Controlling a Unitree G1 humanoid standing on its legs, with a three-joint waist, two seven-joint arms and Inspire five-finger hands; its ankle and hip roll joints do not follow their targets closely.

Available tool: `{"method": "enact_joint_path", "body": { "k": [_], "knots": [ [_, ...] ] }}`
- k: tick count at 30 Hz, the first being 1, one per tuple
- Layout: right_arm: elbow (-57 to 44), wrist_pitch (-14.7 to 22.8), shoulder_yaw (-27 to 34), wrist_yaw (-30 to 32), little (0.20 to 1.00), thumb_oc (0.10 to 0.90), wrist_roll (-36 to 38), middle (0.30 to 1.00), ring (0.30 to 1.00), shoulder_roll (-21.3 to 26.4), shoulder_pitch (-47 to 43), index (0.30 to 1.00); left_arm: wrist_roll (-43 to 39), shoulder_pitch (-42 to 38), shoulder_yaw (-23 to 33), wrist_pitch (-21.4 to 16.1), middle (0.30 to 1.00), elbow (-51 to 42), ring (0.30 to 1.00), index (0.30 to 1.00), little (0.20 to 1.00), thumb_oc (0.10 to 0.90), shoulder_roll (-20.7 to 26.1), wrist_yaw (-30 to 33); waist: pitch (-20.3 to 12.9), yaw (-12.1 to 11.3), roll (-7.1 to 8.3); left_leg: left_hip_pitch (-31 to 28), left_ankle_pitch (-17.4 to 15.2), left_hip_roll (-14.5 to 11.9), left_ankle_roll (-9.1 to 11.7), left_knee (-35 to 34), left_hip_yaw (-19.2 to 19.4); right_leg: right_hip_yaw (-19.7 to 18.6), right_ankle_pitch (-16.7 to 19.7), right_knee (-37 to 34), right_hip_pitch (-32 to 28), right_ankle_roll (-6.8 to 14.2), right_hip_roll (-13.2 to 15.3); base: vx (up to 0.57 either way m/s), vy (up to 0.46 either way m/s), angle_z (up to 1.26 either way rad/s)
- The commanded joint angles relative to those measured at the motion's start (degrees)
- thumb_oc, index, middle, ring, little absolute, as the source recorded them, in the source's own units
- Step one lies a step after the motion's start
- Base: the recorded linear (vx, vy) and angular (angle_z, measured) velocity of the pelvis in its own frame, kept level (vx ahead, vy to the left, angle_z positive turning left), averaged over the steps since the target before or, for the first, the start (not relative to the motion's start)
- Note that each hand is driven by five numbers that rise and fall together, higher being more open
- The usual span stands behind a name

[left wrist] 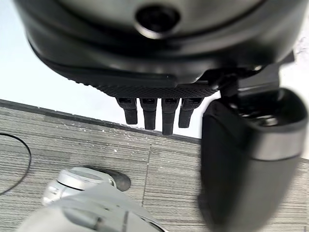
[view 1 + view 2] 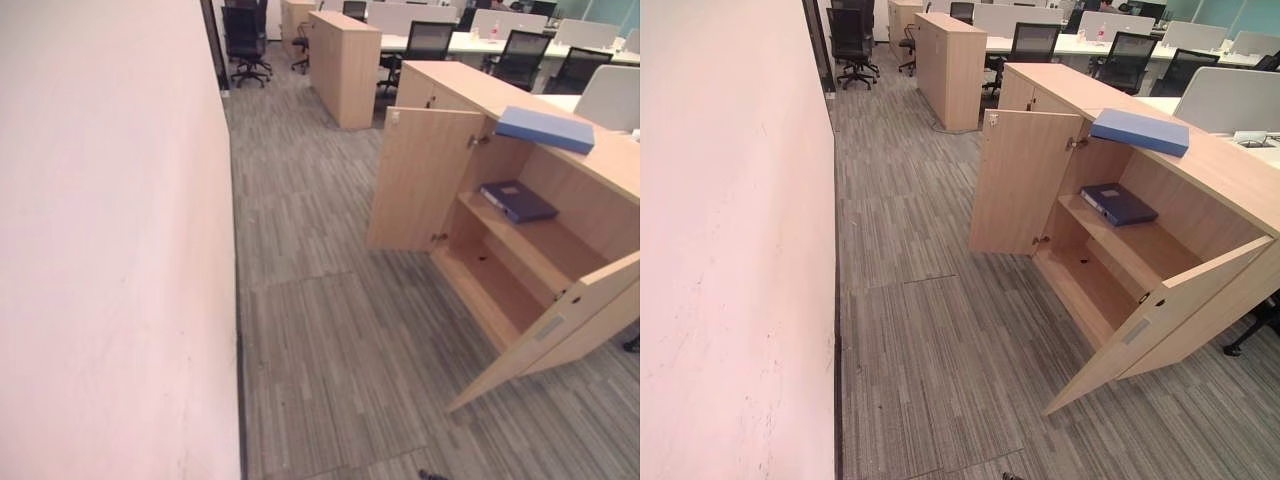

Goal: Put the empty folder in the office cabinet

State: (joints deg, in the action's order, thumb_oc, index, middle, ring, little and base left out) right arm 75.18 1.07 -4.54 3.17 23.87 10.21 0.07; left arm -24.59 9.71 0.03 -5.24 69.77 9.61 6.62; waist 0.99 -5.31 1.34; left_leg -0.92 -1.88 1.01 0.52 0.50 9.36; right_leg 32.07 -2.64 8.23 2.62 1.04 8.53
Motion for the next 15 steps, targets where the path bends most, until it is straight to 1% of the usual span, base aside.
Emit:
{"method": "enact_joint_path", "body": {
  "k": [1, 4, 8, 13, 15],
  "knots": [
    [2.88, 1.54, 2.16, 0.37, 0.9, 0.8, 2.29, 0.9, 0.9, 0.95, -4.35, 0.9, -2.97, -2.98, 0.19, -2.03, 0.9, -0.43, 0.9, 0.9, 0.9, 0.8, -1.63, -1.77, 2.21, -1.33, 1.07, -2.94, 3.03, -3.08, 3.36, -5.5, 2.01, 0.39, 9.54, -12.91, -7.38, 6.76, 2.39, 0.0, 0.0, 0.0],
    [3.12, 1.19, 1.94, -0.11, 0.9, 0.8, 1.61, 0.9, 0.9, 1.31, -4.52, 0.9, -3.67, -2.61, 0.4, -1.13, 0.9, 0.86, 0.9, 0.9, 0.9, 0.8, -1.62, -3.32, 2.18, -1.07, 0.84, -3.02, 2.99, -3.14, 3.35, -5.5, 2.16, 0.25, 9.52, -12.92, -7.39, 6.7, 2.34, 0.0, 0.0, 0.0],
    [3.42, 0.72, 1.57, -0.47, 0.9, 0.8, 0.77, 0.9, 0.9, 1.28, -4.47, 0.9, -4.24, -2.63, 1.32, -0.72, 0.9, 2.32, 0.9, 0.9, 0.9, 0.8, -1.6, -3.77, 2.07, -0.86, 0.76, -3.31, 2.9, -3.13, 3.37, -5.5, 2.39, -0.06, 9.45, -12.99, -7.51, 6.57, 2.17, 0.0, 0.0, 0.0],
    [3.53, 0.29, 1.54, -0.43, 0.9, 0.8, 0.1, 0.9, 0.9, 1.52, -4.49, 0.9, -3.68, -2.83, 1.32, 0.01, 0.9, 3.92, 0.9, 0.9, 0.9, 0.8, -1.86, -4.32, 1.94, -0.4, 0.69, -3.57, 2.75, -3.2, 3.37, -5.5, 2.57, -0.45, 9.4, -13.03, -7.55, 6.5, 1.97, 0.01, 0.001, -0.06],
    [4.22, -0.3, 1.11, -0.36, 0.9, 0.8, -1.39, 0.9, 0.9, 1.81, -4.67, 0.9, -2.29, -2.65, 1.32, 0.33, 0.9, 5.15, 0.9, 0.9, 0.9, 0.8, -1.83, -4.06, 1.79, -0.29, 0.62, -3.72, 2.7, -3.27, 3.39, -5.5, 2.69, -0.58, 9.3, -13.06, -7.63, 6.44, 1.93, 0.0, -0.001, -0.03]
  ]
}}
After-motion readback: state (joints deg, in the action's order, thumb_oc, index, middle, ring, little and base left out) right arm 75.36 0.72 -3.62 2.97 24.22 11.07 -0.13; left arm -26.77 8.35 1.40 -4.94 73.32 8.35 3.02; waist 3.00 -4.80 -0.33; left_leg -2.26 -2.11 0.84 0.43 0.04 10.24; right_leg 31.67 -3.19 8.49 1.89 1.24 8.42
